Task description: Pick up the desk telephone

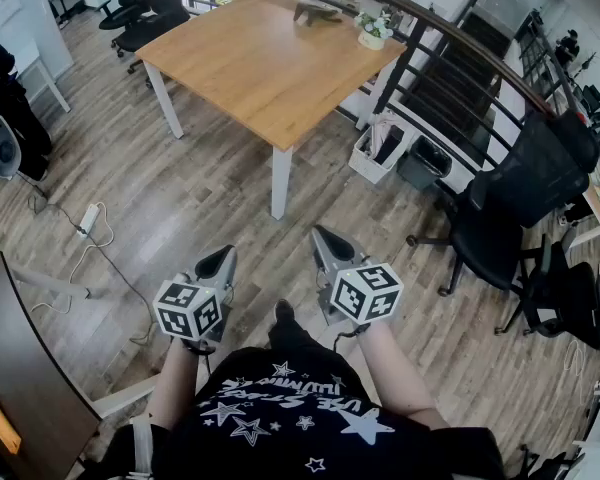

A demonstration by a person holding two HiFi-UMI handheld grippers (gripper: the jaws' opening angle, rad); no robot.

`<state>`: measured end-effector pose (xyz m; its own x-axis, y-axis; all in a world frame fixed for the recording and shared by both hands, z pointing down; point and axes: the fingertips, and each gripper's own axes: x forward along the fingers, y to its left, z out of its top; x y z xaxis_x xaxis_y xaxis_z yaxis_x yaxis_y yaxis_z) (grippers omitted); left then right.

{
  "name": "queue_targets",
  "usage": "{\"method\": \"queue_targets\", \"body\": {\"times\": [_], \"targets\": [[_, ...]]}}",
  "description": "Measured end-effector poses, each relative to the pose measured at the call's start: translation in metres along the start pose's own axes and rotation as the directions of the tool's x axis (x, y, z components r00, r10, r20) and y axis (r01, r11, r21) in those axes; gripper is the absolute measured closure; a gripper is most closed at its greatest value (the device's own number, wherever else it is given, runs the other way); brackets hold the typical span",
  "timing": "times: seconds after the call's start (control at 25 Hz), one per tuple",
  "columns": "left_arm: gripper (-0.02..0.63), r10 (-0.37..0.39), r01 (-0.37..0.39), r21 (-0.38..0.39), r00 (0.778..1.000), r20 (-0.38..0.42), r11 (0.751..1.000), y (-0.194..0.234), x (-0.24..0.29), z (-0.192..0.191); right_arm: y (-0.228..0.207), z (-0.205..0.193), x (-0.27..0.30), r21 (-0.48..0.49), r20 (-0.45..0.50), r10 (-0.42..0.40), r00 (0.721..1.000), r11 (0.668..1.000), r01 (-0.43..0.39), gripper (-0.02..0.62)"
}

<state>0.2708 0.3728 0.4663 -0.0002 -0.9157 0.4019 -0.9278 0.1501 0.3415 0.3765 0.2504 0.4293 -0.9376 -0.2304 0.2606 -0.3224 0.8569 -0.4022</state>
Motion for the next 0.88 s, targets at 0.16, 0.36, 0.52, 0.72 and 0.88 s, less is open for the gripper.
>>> {"method": "queue_targets", "body": {"times": [0.16, 0.36, 0.52, 0.72, 0.88], "targets": [[0.604, 0.013, -0.013, 0.018, 1.0, 0.01, 1.0, 0.002, -0.001, 0.008, 0.004, -0.001, 0.003, -0.008, -0.004, -0.001, 1.0, 1.0, 0.001, 0.597], [0.604, 0.055, -0.056, 0.025, 0.998, 0.018, 0.998, 0.015, -0.004, 0.018, 0.009, -0.005, 0.007, -0.02, -0.013, 0.0, 1.0, 1.0, 0.0, 0.597], [0.604, 0.083, -0.083, -0.017, 0.997, 0.0, 0.996, 0.02, -0.014, 0.005, 0.016, -0.015, 0.009, -0.017, -0.035, 0.009, 0.999, 1.0, -0.009, 0.598], [0.604, 0.097, -0.098, -0.038, 0.995, -0.029, 0.994, 0.028, -0.035, -0.02, 0.031, -0.033, 0.017, -0.011, -0.057, 0.028, 0.998, 1.0, -0.028, 0.597], [0.604, 0.112, -0.111, -0.067, 0.994, 0.004, 0.992, 0.047, -0.047, -0.011, 0.038, -0.04, 0.022, -0.01, -0.06, 0.023, 0.998, 1.0, -0.024, 0.597]]}}
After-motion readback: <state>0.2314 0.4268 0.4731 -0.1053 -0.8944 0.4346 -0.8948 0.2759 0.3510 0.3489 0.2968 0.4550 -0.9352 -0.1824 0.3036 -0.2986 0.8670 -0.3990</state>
